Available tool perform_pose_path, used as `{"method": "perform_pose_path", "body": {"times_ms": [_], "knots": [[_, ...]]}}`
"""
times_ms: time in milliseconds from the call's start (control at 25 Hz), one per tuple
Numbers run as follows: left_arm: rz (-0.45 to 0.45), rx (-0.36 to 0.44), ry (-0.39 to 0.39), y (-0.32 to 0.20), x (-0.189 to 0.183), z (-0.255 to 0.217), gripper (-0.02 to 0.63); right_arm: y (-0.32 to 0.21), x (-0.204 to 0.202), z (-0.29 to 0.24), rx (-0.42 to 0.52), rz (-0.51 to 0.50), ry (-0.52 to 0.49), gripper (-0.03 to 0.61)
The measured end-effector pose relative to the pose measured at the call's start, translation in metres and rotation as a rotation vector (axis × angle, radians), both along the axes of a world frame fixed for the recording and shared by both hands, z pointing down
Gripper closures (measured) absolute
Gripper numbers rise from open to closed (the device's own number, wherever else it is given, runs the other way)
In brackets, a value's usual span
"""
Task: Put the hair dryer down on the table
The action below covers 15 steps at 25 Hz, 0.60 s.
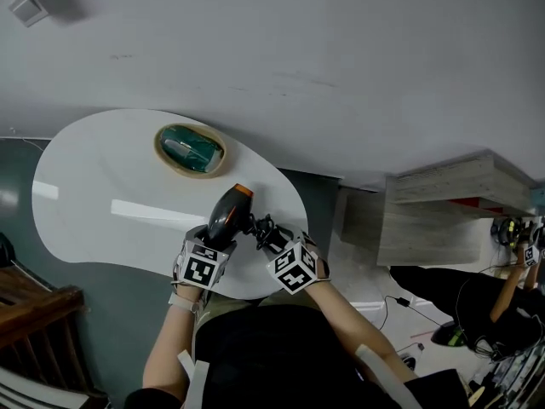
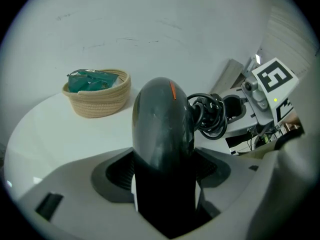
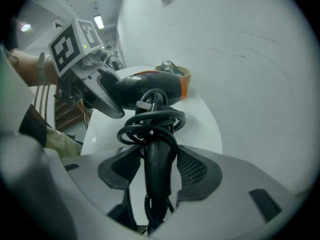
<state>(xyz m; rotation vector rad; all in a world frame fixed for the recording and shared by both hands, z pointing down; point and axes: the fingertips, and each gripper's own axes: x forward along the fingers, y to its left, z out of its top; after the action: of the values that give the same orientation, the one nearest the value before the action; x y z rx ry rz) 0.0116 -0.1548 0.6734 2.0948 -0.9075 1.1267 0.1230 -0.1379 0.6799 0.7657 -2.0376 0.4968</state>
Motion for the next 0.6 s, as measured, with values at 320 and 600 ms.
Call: {"method": "perform_pose_path", "body": {"times_ms": [320, 600], "knots": [[-0.081, -0.007, -0.01, -0.021, 0.021, 0.014, 0.276, -0.031, 0.022, 0.013, 0.036, -0.056, 0.01, 0.344], [-0.147, -0.003, -0.021, -0.032, 0.023, 0.027, 0.276, -0.049, 0.025, 0.025, 0.053, -0.096, 0.008, 0.344]]}}
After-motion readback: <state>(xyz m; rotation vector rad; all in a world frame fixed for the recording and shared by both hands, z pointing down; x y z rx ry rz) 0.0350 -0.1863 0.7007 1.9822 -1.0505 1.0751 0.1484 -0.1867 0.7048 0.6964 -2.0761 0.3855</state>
